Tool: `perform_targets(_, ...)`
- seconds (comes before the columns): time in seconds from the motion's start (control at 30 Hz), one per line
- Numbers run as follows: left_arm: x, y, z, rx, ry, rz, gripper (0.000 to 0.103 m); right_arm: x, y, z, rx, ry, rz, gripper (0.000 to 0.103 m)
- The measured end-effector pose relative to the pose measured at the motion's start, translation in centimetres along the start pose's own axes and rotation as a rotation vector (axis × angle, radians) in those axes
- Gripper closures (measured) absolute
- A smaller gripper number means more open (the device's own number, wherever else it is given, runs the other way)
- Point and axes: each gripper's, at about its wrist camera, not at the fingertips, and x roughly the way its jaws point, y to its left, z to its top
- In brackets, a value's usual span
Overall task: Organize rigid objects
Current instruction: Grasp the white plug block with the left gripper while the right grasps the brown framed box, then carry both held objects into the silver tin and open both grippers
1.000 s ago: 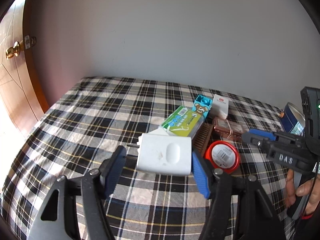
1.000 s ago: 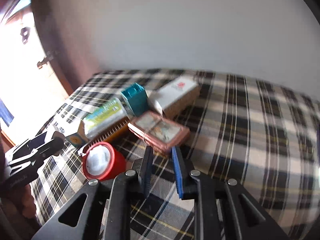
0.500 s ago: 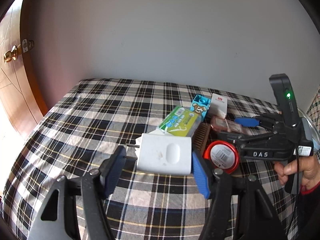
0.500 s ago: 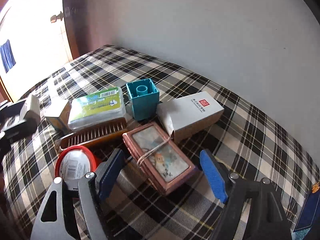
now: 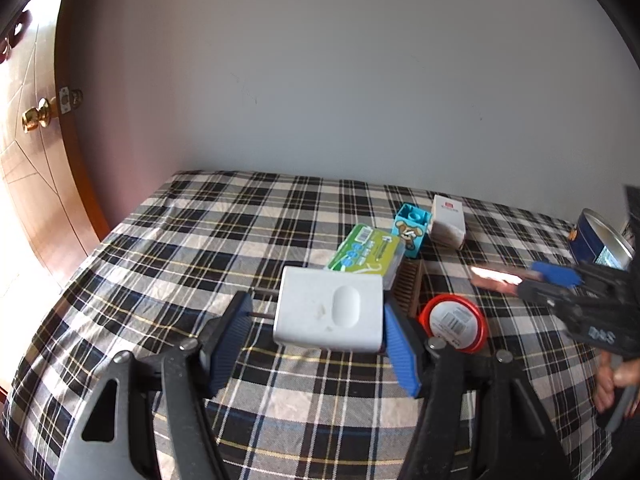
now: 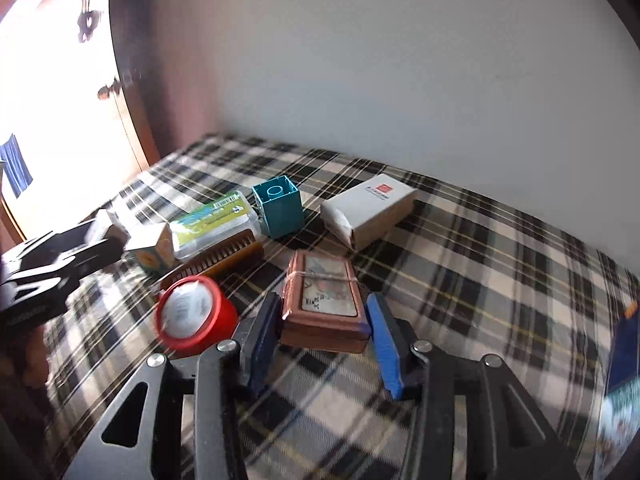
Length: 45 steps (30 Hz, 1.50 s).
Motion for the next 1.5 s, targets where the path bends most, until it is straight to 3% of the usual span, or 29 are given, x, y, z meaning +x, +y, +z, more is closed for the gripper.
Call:
perform_targets(0.17,-0.7,-1.4,-0.2,0.014,-0.025,-0.012,0.039,-3.8,-0.4,-2.2,0.002,-0.084,-0.027,0.057)
perform_targets(0.57,-3.4,-8.2,0.3,0.057,-0.071,-0.057,0.039,-11.9,-3.2,-3.5,0.088,-0.344,-0.045,0.057)
perform_targets(1.1,-4.5,-22.5,3.7,0.188,-0.187,-0.209,0.039,-18.4,-8.4,-5.2,0.144,-0.517,-0.284,0.056)
perform_targets(1.5,-2.7,-31.4,3.5,0.241,-0.159,-0.300,0.039,-22.2,-15.4,-7.9,0.234,-0.555,-0.466,0.057)
